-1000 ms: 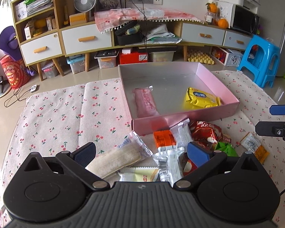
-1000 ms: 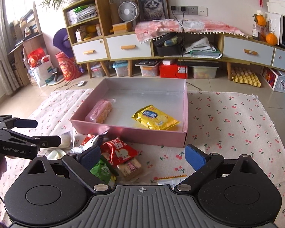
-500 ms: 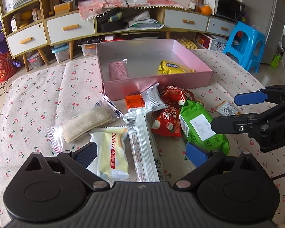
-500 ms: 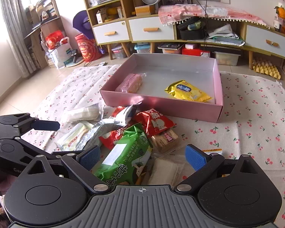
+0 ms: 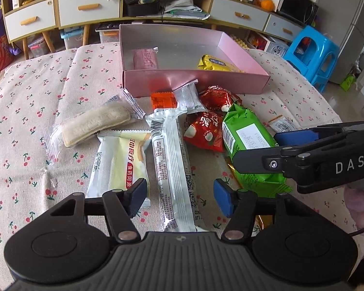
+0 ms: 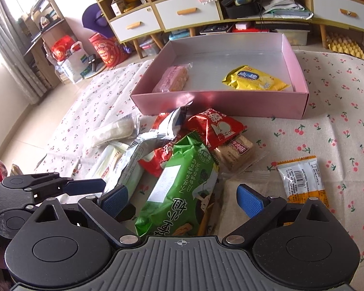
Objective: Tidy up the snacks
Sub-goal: 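Move left tool to white stick bar while right tool approaches green biscuit pack, then close left tool on white stick bar while right tool grasps green biscuit pack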
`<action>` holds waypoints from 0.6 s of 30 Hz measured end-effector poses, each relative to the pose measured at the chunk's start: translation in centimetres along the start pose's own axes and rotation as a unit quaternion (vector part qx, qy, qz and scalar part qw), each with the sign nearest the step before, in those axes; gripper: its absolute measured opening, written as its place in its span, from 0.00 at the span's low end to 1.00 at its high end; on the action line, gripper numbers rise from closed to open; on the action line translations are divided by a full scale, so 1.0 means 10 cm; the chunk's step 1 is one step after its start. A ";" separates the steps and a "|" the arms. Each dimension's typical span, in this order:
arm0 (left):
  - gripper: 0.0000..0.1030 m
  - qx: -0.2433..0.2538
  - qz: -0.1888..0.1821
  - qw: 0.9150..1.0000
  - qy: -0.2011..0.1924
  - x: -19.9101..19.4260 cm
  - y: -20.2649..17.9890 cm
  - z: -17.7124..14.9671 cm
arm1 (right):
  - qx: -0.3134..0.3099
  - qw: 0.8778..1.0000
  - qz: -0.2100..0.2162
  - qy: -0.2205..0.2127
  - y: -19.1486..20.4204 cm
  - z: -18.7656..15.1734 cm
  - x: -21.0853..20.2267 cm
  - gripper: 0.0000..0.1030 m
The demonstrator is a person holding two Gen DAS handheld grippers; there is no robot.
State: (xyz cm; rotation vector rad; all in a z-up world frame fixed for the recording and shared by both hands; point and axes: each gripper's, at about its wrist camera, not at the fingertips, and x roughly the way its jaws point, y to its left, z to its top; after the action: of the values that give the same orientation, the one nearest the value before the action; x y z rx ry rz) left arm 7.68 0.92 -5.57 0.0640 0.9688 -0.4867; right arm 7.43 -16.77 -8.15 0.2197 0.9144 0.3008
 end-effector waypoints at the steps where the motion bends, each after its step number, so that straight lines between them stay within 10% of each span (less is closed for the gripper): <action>1: 0.52 -0.006 -0.001 1.000 0.003 0.01 0.01 0.00 | -0.002 1.000 0.000 0.001 0.01 -0.01 0.01 0.95; 12: 0.34 -0.032 -0.008 0.999 0.014 0.01 0.10 0.00 | -0.004 0.999 -0.040 -0.009 0.02 -0.04 0.07 0.87; 18: 0.29 -0.030 -0.013 0.999 0.019 0.01 0.09 0.02 | 0.005 0.998 -0.059 -0.023 -0.05 0.00 0.05 0.48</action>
State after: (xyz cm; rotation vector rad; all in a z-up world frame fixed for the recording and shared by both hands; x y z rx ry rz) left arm 8.28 1.61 -5.71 0.0066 1.0214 -0.4819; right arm 7.76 -17.05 -8.70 0.1795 0.8799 0.1807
